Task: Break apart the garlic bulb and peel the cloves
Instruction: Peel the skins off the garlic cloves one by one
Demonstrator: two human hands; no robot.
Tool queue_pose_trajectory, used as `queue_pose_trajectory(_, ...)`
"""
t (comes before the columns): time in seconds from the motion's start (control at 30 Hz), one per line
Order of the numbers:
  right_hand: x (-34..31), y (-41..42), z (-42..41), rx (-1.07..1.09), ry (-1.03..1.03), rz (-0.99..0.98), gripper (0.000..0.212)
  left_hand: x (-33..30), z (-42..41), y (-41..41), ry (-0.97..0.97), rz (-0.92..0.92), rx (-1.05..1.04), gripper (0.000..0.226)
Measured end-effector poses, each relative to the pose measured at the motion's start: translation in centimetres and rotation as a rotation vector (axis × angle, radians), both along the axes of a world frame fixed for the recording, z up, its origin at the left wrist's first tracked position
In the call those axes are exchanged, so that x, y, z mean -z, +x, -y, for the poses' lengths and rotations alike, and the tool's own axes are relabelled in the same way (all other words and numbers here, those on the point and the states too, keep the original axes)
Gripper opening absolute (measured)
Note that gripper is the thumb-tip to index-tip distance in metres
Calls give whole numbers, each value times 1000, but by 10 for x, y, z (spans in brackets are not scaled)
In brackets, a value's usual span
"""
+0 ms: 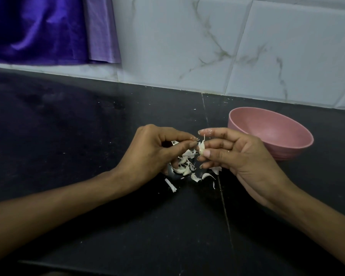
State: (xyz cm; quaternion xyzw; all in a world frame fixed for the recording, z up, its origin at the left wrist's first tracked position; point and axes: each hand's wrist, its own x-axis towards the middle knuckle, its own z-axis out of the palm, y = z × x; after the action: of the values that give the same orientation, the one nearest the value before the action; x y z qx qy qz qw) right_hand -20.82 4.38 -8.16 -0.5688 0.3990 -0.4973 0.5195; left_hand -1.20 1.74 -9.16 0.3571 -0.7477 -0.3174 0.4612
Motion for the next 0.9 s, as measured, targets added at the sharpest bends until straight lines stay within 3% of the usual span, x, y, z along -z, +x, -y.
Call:
queue_pose_trajectory(0.37,1,0,0,-20,-2,-79,52,-3,1,-5,231,-111,116,23)
queue_pose_trajectory(0.47,1,2,-1,-26,-13,-91,47,-3,1,-5,286,-133,145,23)
queue_pose_trajectory(0.63,3,2,-3,-8,-87,-207,18,-4,0,-5,350,-163,164,24)
queue_pose_trajectory(0.9,4,2,-4,24,-124,-236,13,-5,-1,-6,336,-146,137,28)
